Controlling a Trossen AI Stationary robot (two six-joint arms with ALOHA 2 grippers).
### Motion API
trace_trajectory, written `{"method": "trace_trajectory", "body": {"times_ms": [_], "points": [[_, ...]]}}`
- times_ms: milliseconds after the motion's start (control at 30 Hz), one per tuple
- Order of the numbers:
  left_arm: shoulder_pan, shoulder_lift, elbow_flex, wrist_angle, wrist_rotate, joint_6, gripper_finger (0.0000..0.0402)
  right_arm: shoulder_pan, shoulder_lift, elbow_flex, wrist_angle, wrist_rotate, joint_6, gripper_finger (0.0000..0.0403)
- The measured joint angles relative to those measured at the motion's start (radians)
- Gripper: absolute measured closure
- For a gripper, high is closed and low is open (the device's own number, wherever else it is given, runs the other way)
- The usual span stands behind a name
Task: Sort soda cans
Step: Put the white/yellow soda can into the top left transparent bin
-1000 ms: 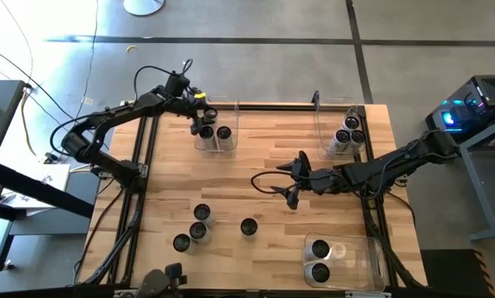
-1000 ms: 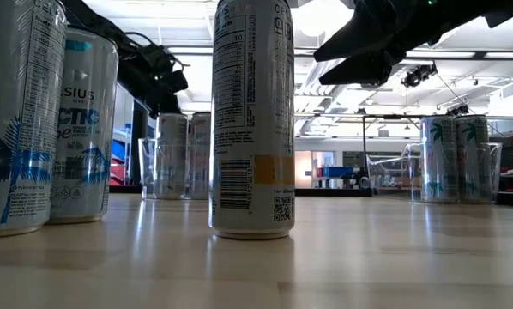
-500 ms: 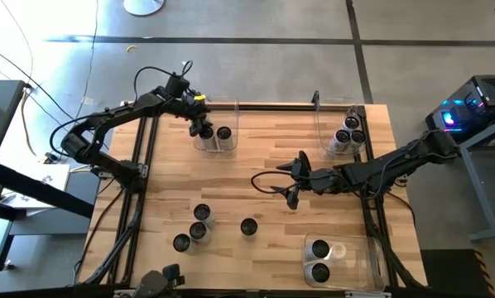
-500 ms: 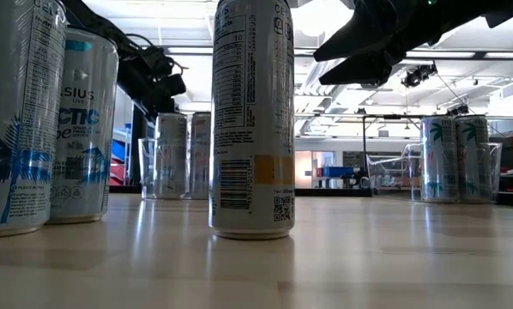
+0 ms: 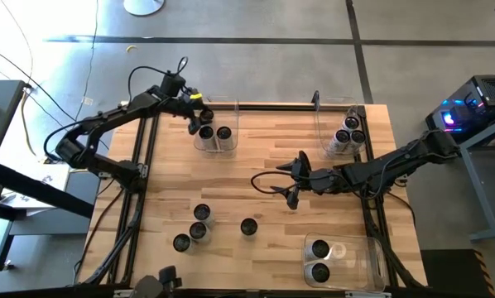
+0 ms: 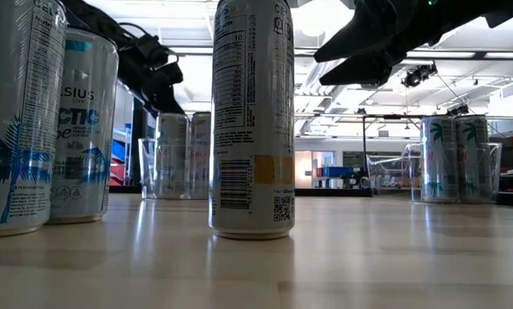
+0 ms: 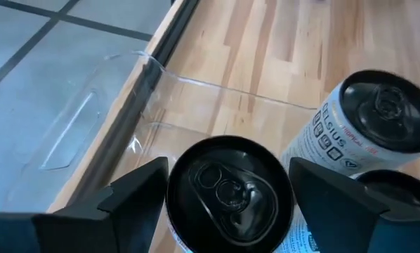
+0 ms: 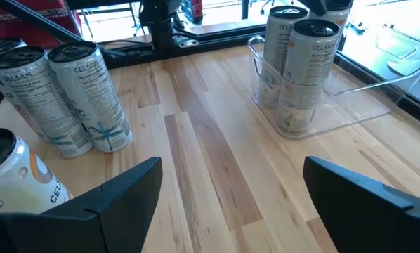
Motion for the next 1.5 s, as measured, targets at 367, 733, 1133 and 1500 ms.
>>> {"method": "trace_trajectory", "body": {"times_ms": [367,733,1133,1500], "points": [[-0.013,0.004,0.001,-0.007,-0.024,0.025,0.012,0.001,0.0,0.0,-0.003,0.0,0.0,0.0061],[-0.034,-0.005,0.001,-0.016,-0.03,0.026,0.0161,0.001,0.0,0.0,-0.003,0.0,0.0,0.0061],[-0.052,-0.023,0.003,-0.088,-0.018,0.03,0.0137,0.001,0.0,0.0,-0.012,-0.006,0.0,0.0061],[-0.042,-0.026,0.021,-0.083,-0.01,-0.012,0.008,0.001,0.0,0.0,-0.011,-0.009,-0.003,0.0061]]}}
